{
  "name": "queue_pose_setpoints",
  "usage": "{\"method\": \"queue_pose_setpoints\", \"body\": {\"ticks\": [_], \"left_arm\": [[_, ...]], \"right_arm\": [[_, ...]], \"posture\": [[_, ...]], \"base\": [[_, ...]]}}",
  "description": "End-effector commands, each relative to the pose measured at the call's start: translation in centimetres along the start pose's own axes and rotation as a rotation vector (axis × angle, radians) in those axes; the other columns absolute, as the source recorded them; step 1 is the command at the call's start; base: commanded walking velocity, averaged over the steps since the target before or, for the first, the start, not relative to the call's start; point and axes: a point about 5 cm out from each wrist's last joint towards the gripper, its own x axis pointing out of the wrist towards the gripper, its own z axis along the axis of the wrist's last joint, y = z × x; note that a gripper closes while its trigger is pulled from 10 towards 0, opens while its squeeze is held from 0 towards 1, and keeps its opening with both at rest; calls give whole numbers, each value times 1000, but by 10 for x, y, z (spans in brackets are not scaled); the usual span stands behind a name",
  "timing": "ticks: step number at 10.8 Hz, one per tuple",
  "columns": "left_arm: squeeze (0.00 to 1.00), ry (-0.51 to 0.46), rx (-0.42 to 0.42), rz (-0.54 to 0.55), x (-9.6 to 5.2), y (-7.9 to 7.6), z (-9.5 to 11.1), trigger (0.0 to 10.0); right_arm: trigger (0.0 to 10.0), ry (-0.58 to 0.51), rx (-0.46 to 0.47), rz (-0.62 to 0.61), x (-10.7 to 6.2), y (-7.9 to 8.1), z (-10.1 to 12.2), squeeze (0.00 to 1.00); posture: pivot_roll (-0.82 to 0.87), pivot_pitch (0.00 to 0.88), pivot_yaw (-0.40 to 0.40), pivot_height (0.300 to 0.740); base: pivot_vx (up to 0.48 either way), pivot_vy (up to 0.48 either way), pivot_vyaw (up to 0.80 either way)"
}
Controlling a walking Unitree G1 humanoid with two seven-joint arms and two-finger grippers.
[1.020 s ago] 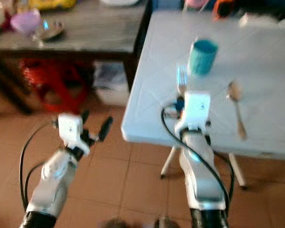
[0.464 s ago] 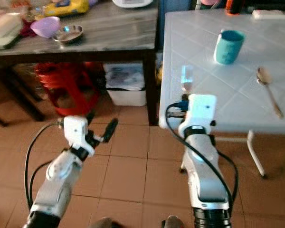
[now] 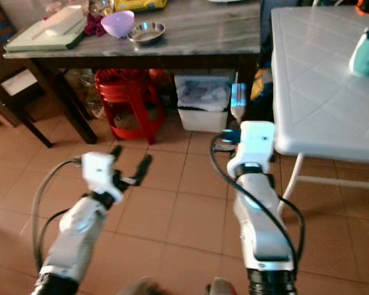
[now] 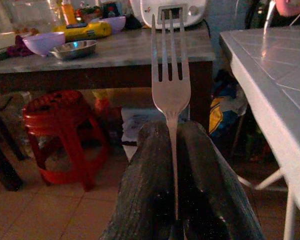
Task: Setting the table
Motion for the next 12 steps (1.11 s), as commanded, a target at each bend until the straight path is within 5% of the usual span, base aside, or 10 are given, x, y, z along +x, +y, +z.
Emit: {"method": "queue_pose_setpoints", "body": {"ticks": [1, 6, 12], "left_arm": [[0, 19, 23, 44, -8, 12, -3, 10000], [0, -14, 13, 24, -8, 11, 1, 10000], [0, -21, -4, -10, -11, 8, 1, 10000]], "right_arm": [[10000, -16, 19, 45, -1, 12, 3, 0], [10000, -14, 15, 44, -1, 11, 1, 0], [10000, -3, 4, 43, -2, 10, -2, 0]], "posture": [[-152, 151, 117, 740], [-150, 149, 113, 740], [-154, 154, 112, 740]], "base": [[0, 480, 400], [0, 180, 0], [447, 0, 0]]}}
